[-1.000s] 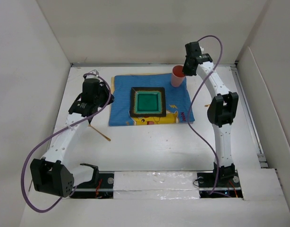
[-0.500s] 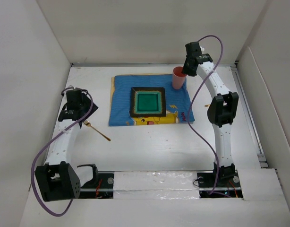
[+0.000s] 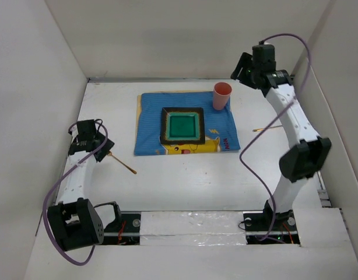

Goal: Set the dinner table for one person

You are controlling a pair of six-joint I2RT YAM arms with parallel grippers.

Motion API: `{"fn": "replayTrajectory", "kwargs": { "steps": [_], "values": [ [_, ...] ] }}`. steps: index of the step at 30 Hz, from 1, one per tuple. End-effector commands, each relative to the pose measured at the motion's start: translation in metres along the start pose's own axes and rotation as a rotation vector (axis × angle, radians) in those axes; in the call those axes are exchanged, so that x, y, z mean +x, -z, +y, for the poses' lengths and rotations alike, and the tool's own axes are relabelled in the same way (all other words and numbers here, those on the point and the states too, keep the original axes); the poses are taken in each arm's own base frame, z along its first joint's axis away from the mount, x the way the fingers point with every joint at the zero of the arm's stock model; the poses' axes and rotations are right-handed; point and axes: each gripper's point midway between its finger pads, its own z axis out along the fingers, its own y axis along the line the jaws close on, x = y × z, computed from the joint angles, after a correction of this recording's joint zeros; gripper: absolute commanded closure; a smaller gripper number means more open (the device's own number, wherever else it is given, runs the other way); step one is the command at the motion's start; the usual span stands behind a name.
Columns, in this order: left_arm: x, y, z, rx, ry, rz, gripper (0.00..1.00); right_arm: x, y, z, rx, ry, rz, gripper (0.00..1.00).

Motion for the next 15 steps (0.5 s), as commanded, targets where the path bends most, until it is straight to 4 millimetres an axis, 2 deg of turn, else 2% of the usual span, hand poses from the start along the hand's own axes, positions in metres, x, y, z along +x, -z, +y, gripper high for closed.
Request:
{"fn": "replayTrajectory", "kwargs": {
  "steps": [1, 2, 3, 4, 5, 6, 7, 8, 9, 11, 13, 14, 15],
  "values": [
    [0.012, -0.011, 0.013, -0.047, 0.05, 0.022, 0.59, -0.043, 0.068, 0.019, -0.162, -0.062, -0.189, 0.33],
    [0.018, -0.016, 0.018, -0.064, 0.06, 0.029, 0.6, -0.037, 0.074, 0.018, -0.18, -0.071, -0.186, 0.33],
    [0.012, -0.02, 0.022, -0.081, 0.067, -0.006, 0.6, -0.019, 0.071, 0.01, -0.173, -0.073, -0.155, 0.36],
    [0.013, -0.023, 0.024, -0.097, 0.069, -0.019, 0.6, -0.023, 0.081, 0.013, -0.201, -0.083, -0.185, 0.42],
    [0.016, -0.026, 0.029, -0.112, 0.077, -0.021, 0.6, -0.026, 0.103, 0.022, -0.252, -0.094, -0.208, 0.52],
    [0.016, -0.028, 0.028, -0.113, 0.073, -0.03, 0.6, -0.025, 0.11, 0.023, -0.272, -0.103, -0.215, 0.85],
    [0.021, -0.032, 0.03, -0.129, 0.067, -0.016, 0.6, -0.015, 0.118, 0.034, -0.314, -0.101, -0.209, 1.0],
    [0.027, -0.034, 0.03, -0.137, 0.061, -0.004, 0.6, -0.013, 0.14, 0.046, -0.391, -0.113, -0.209, 1.0],
    [0.027, -0.036, 0.03, -0.148, 0.054, -0.012, 0.61, -0.009, 0.148, 0.054, -0.43, -0.114, -0.201, 1.0],
    [0.041, -0.044, 0.033, -0.179, 0.02, 0.011, 0.6, 0.012, 0.162, 0.076, -0.52, -0.093, -0.14, 1.0],
    [0.043, -0.051, 0.037, -0.205, 0.023, 0.013, 0.6, 0.03, 0.167, 0.086, -0.55, -0.073, -0.096, 1.0],
    [0.047, -0.056, 0.04, -0.22, 0.018, 0.032, 0.6, 0.047, 0.166, 0.091, -0.558, -0.058, -0.059, 1.0],
    [0.048, -0.059, 0.038, -0.212, 0.016, 0.039, 0.6, 0.054, 0.169, 0.093, -0.568, -0.051, -0.048, 1.0]
  ]
}}
